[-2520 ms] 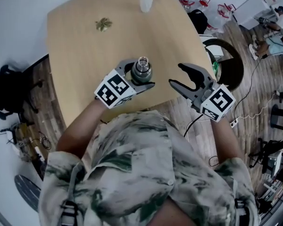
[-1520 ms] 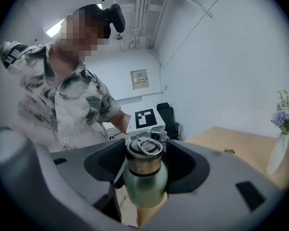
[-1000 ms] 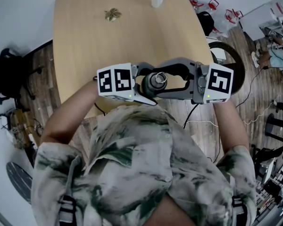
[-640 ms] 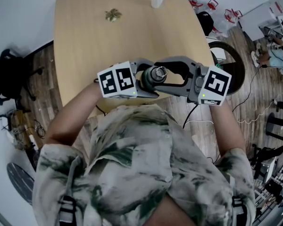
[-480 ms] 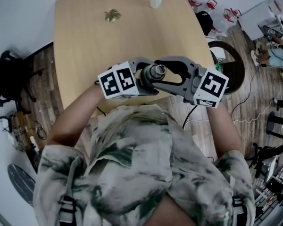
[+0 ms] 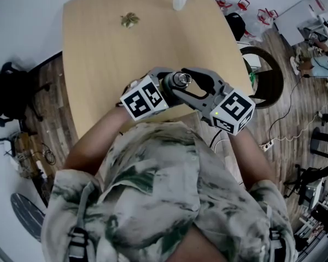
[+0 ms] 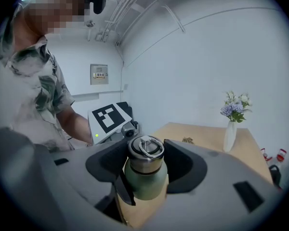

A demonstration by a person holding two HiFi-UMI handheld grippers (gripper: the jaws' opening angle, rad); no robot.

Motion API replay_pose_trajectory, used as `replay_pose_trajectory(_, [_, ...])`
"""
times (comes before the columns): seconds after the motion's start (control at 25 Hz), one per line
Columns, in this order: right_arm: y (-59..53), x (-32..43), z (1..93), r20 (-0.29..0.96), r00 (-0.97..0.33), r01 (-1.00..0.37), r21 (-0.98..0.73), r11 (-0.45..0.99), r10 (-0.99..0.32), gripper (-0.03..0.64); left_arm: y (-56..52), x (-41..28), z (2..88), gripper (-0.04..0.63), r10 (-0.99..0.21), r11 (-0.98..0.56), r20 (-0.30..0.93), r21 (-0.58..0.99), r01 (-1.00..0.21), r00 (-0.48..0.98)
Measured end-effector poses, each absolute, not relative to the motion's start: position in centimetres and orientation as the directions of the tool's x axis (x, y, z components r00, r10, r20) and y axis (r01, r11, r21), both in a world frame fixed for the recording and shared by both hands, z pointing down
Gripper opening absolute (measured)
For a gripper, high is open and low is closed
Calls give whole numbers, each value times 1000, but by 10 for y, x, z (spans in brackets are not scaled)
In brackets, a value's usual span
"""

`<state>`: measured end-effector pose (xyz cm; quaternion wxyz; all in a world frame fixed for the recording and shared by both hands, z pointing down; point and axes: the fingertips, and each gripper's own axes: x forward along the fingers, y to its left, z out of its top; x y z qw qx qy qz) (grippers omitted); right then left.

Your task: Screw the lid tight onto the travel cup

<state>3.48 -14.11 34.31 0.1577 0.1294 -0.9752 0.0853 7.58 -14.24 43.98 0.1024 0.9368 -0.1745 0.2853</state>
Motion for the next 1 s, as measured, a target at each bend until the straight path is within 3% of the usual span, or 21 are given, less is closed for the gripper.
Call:
replay_pose_trajectory(0.12, [-135,32,343,336,-916,-264,-100,959,-217,256,-136,75,438,383,-240,-926,553,116,-359,798])
replay_pose_trajectory(0.28, [-122,35,340,336,-935,-145,-78,986,-111,291,-125,75,432,383,-168,-953,546,123,-277,821])
replay_pose_trajectory(0.64, [-82,27,308,321,-912,224,-129,966,255,302,-73,78,404,383,133,-987,462,138,76,877])
replay_pose_trajectory(0.84, [-69,15,301,319,-893,290,-132,948,318,281,-60,79,397,383,220,-975,452,132,179,864])
replay_pose_trajectory(1.0, [-71,13,303,319,-905,259,-110,959,281,279,-62,77,398,383,199,-979,455,123,160,868])
